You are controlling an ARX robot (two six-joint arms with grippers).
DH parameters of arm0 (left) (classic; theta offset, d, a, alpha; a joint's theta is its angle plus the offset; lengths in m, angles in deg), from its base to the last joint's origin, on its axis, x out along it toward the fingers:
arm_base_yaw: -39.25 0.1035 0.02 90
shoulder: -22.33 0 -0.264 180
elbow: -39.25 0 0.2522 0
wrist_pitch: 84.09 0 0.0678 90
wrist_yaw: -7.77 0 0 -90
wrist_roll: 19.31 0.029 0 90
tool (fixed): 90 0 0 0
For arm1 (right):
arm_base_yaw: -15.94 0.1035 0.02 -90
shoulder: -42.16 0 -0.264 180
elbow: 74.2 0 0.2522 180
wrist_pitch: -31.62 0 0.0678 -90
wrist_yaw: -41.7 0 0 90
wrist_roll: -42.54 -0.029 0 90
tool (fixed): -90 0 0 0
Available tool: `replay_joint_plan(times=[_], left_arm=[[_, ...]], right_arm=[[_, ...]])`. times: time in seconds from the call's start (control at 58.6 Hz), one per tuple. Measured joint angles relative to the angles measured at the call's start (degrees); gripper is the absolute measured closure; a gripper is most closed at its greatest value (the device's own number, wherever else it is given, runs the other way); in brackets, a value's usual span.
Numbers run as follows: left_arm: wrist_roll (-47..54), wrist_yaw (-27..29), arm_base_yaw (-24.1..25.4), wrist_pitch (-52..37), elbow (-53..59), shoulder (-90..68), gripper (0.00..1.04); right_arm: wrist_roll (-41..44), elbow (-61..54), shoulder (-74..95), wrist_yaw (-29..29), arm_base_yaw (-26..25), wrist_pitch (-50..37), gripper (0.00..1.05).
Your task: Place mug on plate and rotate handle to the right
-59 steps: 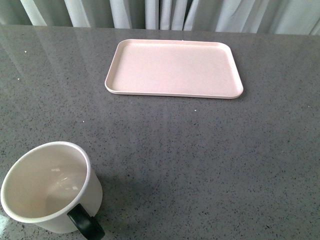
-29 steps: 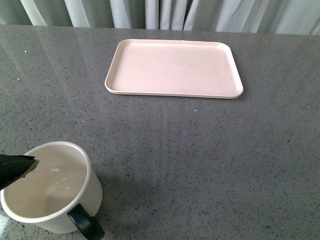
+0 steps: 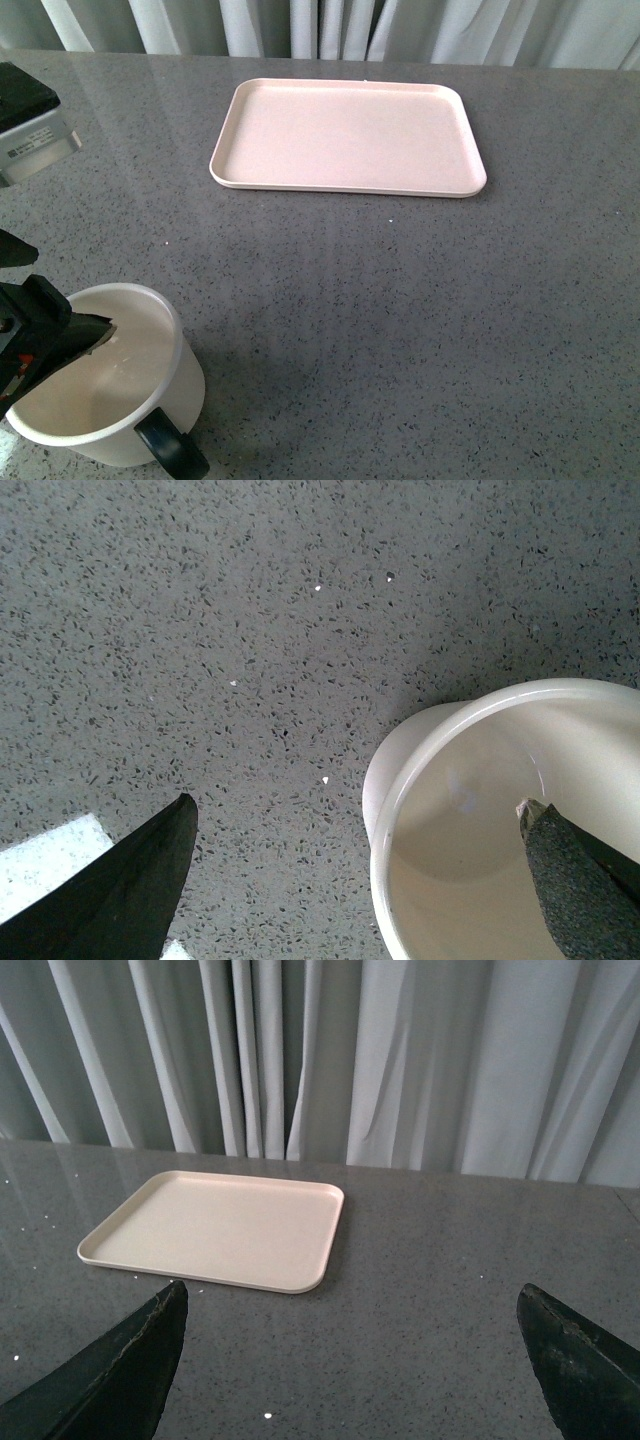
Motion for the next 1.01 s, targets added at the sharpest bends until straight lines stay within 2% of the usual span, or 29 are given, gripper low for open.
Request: replay_joint_plan(times=[0.29,0.341,0.427,0.598,0.751,0.82,0.922,1.007], left_arm=[[0.4,-0.3,0.0,-0.8,-0.9,-3.6,0.09],[0.5,-0.4,0.0,-1.0,-0.9,-4.0,0.13],[0.4,-0.5,0.0,-1.4,-0.9,-4.6,0.25],[0.3,-0.4,-0.1,-2.0,-1.0,-5.6,0.57],[-0.1,-0.6,-0.2,-2.0,-1.3,-5.6,0.77],[-0.7,-1.2,-0.4,-1.5,-1.6,-5.6,0.91],[-1.2,-1.4,-0.6,-0.7,-1.9,-5.5,1.03],[-1.9,-1.6,-0.7,0.3,-2.4,-4.9,1.03]], right_arm=[[0.0,0.0,0.0,0.0,0.0,0.0,0.09],[0.0,0.0,0.0,0.0,0.0,0.0,0.09],[0.0,0.0,0.0,0.0,0.0,0.0,0.09],[0.0,0.0,0.0,0.0,0.0,0.0,0.09],[0.0,0.0,0.0,0.0,0.0,0.0,0.09],[0.0,0.0,0.0,0.0,0.0,0.0,0.09],[0.0,0.0,0.0,0.0,0.0,0.0,0.09],[0.0,0.0,0.0,0.0,0.0,0.0,0.09]])
